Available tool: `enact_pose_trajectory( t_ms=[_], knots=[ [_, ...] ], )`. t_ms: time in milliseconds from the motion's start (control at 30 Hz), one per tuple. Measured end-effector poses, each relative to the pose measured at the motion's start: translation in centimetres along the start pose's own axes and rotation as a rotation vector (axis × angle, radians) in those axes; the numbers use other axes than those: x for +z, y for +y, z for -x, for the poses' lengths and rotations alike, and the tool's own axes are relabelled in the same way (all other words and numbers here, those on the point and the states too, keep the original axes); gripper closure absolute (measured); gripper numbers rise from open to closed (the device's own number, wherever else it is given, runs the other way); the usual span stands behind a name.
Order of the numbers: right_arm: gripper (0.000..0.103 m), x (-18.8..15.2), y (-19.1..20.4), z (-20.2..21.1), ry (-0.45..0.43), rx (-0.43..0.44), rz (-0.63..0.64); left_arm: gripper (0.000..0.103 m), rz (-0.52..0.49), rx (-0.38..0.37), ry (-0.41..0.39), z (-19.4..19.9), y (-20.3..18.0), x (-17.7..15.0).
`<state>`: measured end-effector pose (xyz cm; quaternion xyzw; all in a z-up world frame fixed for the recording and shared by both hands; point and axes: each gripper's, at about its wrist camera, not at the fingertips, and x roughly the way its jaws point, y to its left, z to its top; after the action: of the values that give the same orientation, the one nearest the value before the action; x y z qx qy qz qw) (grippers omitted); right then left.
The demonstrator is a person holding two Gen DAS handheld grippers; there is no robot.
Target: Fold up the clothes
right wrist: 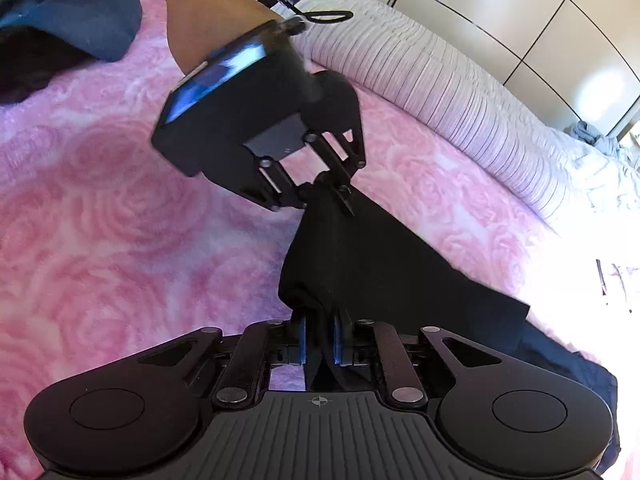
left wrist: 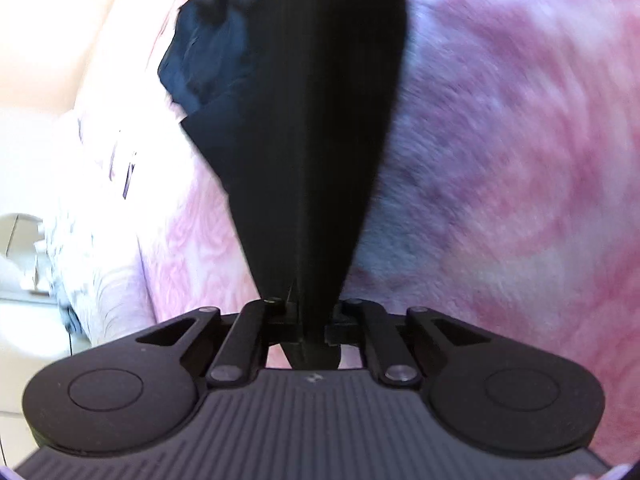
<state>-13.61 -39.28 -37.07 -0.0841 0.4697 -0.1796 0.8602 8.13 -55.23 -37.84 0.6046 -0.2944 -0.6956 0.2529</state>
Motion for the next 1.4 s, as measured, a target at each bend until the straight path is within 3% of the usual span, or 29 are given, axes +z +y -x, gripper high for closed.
enact_pose_trajectory(
  t_ms=[133, 200, 367, 500, 567, 700, 833, 933, 1000, 1033, 1133, 1200, 1233, 1300, 1400],
  knots=[
    [0.093, 0.7, 0.8, 3.5, -0.041, 0.062, 0.011, 0.098, 0.037, -0.022, 0.024, 4.4, 0.8, -0.5],
    [0.093, 1.3, 1.6, 5.2, -0.052, 0.103, 0.003, 0.098, 0.054, -0.068, 0.064, 7.4, 0.4, -0.7],
    [0.093, 2.1, 3.2, 9.5, -0.103, 0.304, -0.043, 0.098, 0.141, -0.214, 0.181, 14.8, -1.2, -0.7],
    [0.093, 1.4, 2.7, 11.4, -0.115, 0.473, -0.118, 0.098, 0.189, -0.324, 0.222, 17.3, -0.7, 1.0],
    [0.093, 0.6, 1.0, 12.0, -0.122, 0.532, -0.185, 0.098, 0.215, -0.363, 0.223, 16.7, 2.1, 2.6],
    [0.093, -1.0, -7.5, 12.9, -0.168, 0.561, -0.373, 0.098, 0.245, -0.383, 0.213, 15.1, 10.3, 6.0],
    [0.093, -3.4, -17.7, 14.2, -0.253, 0.527, -0.52, 0.096, 0.207, -0.331, 0.169, 11.9, 19.7, 10.9],
    [0.093, -6.4, -25.8, 14.8, -0.311, 0.451, -0.635, 0.078, 0.241, -0.231, 0.103, 7.7, 25.8, 15.2],
    [0.093, -9.9, -30.9, 13.6, -0.322, 0.404, -0.763, 0.061, 0.355, -0.146, 0.045, 4.2, 29.1, 17.4],
    [0.093, -12.1, -33.4, 12.3, -0.322, 0.389, -0.844, 0.061, 0.417, -0.12, 0.04, 2.4, 30.2, 18.3],
    [0.088, -20.5, -38.5, 5.2, -0.294, 0.357, -1.163, 0.061, 0.553, -0.153, 0.055, -1.9, 30.7, 19.7],
    [0.07, -26.5, -40.1, 0.1, -0.202, 0.296, -1.429, 0.062, 0.617, -0.223, 0.08, -3.8, 28.5, 20.0],
    [0.07, -29.2, -40.5, -2.1, -0.151, 0.27, -1.562, 0.062, 0.641, -0.266, 0.104, -4.7, 26.9, 19.9],
    [0.07, -31.2, -39.8, -2.8, -0.226, 0.314, -1.656, 0.062, 0.691, -0.349, 0.148, -6.2, 23.5, 19.4],
    [0.066, -31.1, -38.3, -1.6, -0.274, 0.304, -1.643, 0.062, 0.756, -0.429, 0.214, -8.4, 19.5, 17.8]
  ],
)
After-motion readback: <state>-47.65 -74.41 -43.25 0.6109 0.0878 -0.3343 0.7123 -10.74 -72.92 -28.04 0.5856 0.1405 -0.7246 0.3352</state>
